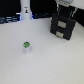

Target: Open the kcup holder, insert the kcup into the holder, and close the kcup holder

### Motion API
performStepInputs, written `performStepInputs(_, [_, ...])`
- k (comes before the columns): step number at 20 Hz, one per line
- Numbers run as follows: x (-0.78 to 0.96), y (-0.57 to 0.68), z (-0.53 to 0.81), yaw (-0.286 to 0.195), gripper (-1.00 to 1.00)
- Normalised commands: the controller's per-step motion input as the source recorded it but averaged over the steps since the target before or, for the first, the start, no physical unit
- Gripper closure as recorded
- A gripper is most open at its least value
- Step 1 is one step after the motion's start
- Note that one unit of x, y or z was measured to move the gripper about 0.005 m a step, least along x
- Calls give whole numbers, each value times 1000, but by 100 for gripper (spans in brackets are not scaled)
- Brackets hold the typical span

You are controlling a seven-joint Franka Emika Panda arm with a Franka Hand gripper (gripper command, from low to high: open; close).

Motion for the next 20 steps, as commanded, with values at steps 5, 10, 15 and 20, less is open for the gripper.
performStepInputs(5, [-143,194,-444,-4,-100])
performStepInputs(10, [-244,107,-460,5,-100])
performStepInputs(15, [-322,15,-359,6,-100])
performStepInputs(20, [-153,7,-115,-5,100])
